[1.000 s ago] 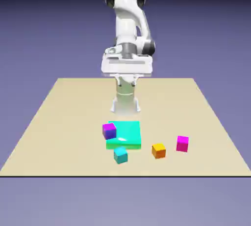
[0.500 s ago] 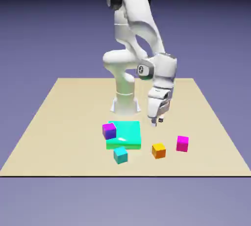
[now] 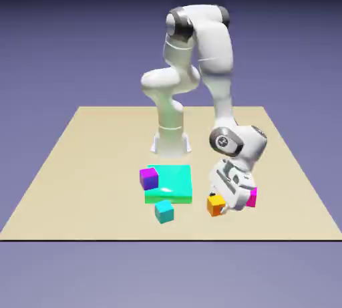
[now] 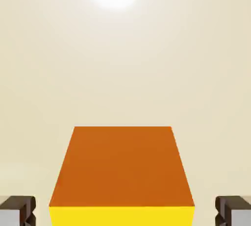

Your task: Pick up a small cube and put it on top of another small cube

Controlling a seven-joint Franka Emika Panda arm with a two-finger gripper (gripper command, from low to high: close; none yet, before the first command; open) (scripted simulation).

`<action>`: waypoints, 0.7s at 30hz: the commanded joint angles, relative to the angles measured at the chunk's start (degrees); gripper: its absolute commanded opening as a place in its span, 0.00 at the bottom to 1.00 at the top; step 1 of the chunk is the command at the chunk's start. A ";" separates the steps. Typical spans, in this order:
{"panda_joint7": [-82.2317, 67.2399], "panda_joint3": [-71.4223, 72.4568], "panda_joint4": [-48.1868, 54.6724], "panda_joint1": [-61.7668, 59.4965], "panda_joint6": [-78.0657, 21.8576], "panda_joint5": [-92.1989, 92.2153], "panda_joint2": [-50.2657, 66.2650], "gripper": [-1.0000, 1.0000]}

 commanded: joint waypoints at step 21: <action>2.78 -11.73 6.24 -10.15 -17.70 35.50 -5.50 0.00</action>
